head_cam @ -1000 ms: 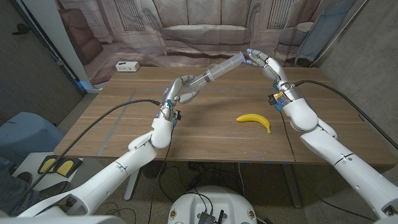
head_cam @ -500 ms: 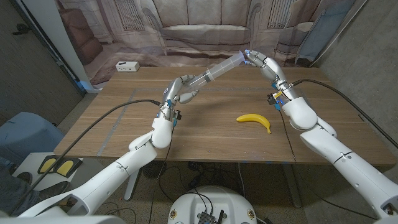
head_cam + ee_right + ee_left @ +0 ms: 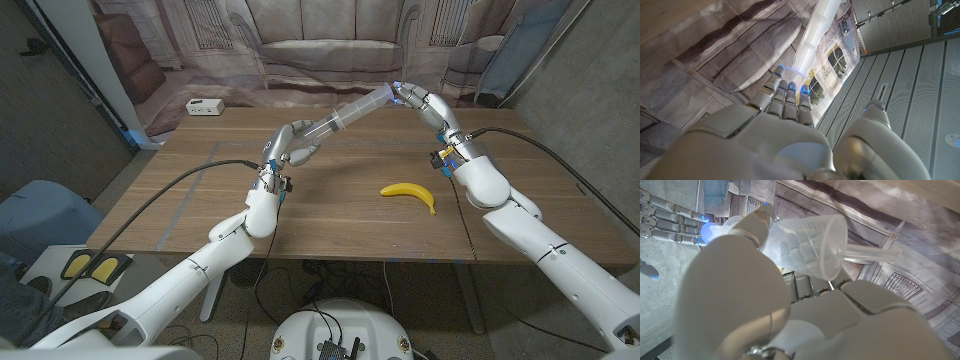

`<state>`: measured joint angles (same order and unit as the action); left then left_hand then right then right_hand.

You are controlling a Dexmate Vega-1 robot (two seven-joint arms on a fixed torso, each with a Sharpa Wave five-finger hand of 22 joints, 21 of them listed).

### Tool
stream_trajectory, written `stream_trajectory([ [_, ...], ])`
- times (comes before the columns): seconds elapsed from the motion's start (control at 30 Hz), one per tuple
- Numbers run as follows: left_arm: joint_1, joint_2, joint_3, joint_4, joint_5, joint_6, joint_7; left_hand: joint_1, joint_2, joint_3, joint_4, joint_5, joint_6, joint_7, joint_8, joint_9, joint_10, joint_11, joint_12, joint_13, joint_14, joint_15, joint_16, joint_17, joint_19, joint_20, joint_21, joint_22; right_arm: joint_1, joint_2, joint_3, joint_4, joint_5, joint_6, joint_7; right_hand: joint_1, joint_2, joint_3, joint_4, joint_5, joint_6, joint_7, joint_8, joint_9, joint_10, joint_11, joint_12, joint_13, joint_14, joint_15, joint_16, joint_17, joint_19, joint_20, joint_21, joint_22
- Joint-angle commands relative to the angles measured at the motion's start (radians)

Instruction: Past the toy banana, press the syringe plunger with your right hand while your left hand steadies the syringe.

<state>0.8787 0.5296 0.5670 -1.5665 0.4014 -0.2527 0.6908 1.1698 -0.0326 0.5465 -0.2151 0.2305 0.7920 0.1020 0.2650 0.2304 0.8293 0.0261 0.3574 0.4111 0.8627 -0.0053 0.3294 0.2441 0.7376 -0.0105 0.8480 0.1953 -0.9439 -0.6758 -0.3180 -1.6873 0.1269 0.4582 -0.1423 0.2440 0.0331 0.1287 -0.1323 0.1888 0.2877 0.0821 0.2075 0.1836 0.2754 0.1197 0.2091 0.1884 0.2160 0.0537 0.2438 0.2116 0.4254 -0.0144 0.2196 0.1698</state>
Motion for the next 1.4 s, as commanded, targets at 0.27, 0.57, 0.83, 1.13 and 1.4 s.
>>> stream_trajectory([
  [0.27, -0.013, 0.000, 0.007, 0.022, 0.009, -0.035, 0.016, 0.161, 0.174, 0.043, 0.044, 0.003, 0.119, -0.045, 0.004, 0.005, 0.082, -0.072, -0.002, 0.008, 0.115, -0.128, 0.004, 0.003, 0.004, -0.007, 0.015, -0.001, 0.014, 0.004, -0.007, 0.022, 0.019, -0.013, 0.004, 0.007, 0.006, 0.007, 0.000, 0.002, -0.003, -0.003, -0.004, 0.006, -0.003, 0.002, -0.004, 0.004, -0.002, 0.004, -0.008, 0.001, 0.005, 0.004, -0.009, 0.004],
  [0.57, -0.005, 0.002, 0.001, 0.016, 0.011, -0.037, 0.023, 0.162, 0.172, 0.042, 0.042, 0.002, 0.126, -0.048, 0.005, 0.005, 0.088, -0.070, -0.002, 0.010, 0.119, -0.132, 0.007, 0.005, 0.002, -0.010, 0.022, -0.002, 0.028, 0.006, -0.016, 0.037, 0.030, -0.016, 0.012, 0.007, 0.009, 0.008, 0.001, 0.002, -0.004, -0.002, -0.005, 0.006, -0.002, 0.003, -0.004, 0.004, 0.000, 0.006, -0.009, 0.002, 0.006, 0.006, -0.010, 0.004],
  [0.83, 0.000, 0.003, -0.002, 0.010, 0.010, -0.032, 0.022, 0.162, 0.171, 0.042, 0.042, 0.002, 0.127, -0.049, 0.003, 0.006, 0.089, -0.072, -0.004, 0.013, 0.121, -0.133, 0.008, 0.005, 0.001, -0.012, 0.028, -0.003, 0.015, 0.008, -0.013, 0.028, 0.022, 0.000, -0.003, 0.008, 0.009, 0.009, 0.001, 0.002, -0.001, -0.002, -0.004, 0.006, 0.000, 0.003, -0.004, 0.004, 0.002, 0.005, -0.010, 0.001, 0.010, 0.007, -0.010, 0.004],
  [1.13, -0.001, 0.001, -0.002, 0.016, 0.007, -0.040, 0.022, 0.161, 0.171, 0.042, 0.043, 0.002, 0.128, -0.049, 0.001, 0.006, 0.089, -0.072, -0.006, 0.016, 0.120, -0.134, 0.008, 0.005, 0.000, -0.013, 0.034, -0.004, 0.008, 0.002, -0.013, 0.009, 0.012, -0.011, -0.005, 0.009, 0.012, 0.011, 0.001, 0.001, 0.010, -0.002, -0.001, 0.006, 0.009, 0.000, -0.002, 0.004, 0.010, 0.004, -0.008, 0.002, 0.015, 0.006, -0.009, 0.004],
  [1.4, -0.004, 0.000, -0.003, 0.020, 0.008, -0.043, 0.023, 0.160, 0.172, 0.042, 0.044, 0.002, 0.127, -0.049, 0.000, 0.006, 0.089, -0.072, -0.008, 0.018, 0.120, -0.132, 0.008, 0.006, -0.002, -0.012, 0.038, -0.005, 0.012, 0.002, -0.016, 0.010, 0.011, -0.016, -0.002, 0.009, 0.013, 0.011, 0.001, 0.001, 0.013, -0.003, -0.001, 0.006, 0.013, 0.000, -0.001, 0.004, 0.013, 0.003, -0.009, 0.002, 0.021, 0.009, -0.009, 0.004],
])
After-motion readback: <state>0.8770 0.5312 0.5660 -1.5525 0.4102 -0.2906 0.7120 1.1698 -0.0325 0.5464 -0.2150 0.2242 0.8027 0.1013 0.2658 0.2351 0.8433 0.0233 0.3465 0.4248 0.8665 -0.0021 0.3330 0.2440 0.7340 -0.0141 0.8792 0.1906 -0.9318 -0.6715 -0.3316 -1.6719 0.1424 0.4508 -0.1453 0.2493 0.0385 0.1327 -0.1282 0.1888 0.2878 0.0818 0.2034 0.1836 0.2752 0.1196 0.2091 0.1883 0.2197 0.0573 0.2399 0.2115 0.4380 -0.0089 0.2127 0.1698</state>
